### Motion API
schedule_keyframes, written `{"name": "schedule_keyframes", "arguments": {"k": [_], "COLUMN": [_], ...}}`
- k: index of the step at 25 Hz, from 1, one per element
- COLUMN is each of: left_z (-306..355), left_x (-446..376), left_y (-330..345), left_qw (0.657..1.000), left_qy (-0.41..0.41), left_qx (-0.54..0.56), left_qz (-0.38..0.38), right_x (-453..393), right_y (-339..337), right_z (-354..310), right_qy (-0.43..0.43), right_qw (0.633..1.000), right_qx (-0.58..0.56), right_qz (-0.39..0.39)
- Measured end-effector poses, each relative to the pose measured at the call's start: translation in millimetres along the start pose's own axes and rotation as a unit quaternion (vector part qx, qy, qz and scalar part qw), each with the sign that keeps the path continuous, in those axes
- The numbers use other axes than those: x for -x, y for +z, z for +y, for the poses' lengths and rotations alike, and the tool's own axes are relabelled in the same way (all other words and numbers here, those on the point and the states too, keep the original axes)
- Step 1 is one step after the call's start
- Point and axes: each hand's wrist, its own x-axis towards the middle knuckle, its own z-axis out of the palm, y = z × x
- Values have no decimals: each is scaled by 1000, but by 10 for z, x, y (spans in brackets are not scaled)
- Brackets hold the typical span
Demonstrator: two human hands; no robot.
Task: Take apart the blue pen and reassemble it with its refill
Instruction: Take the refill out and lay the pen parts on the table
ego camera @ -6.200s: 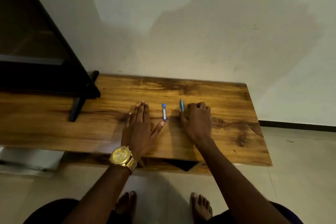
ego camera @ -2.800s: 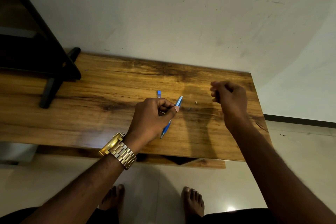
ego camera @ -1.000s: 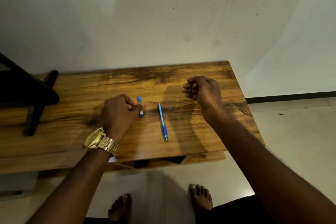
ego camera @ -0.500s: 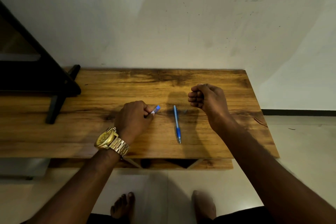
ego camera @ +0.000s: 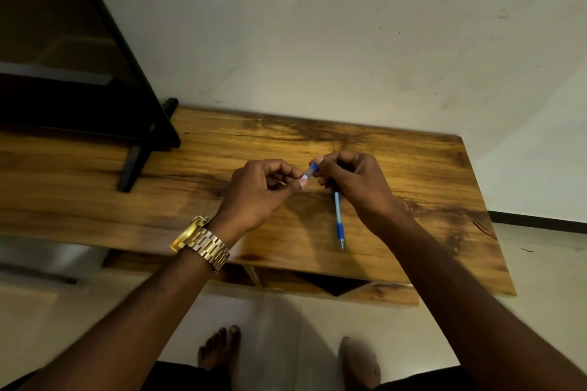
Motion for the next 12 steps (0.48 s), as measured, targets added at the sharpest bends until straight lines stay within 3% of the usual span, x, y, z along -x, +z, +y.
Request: {"name": "schedule_keyframes", "arguments": {"k": [8,12], "left_z": [-15,-53], "left_x": [-3,-10], "left_y": [34,52], "left_qw": [1000,999], "left_qy": [-12,-31], "left_qx": [0,20], "left_qz": [-21,-13], "right_x": [-17,-76], "right_y": [-77,-299], "right_z": [32,26], "right_qy": [-18,-7], "right_qw": [999,993], "right_qx": [31,-48], "right_qz": [-6,104]}}
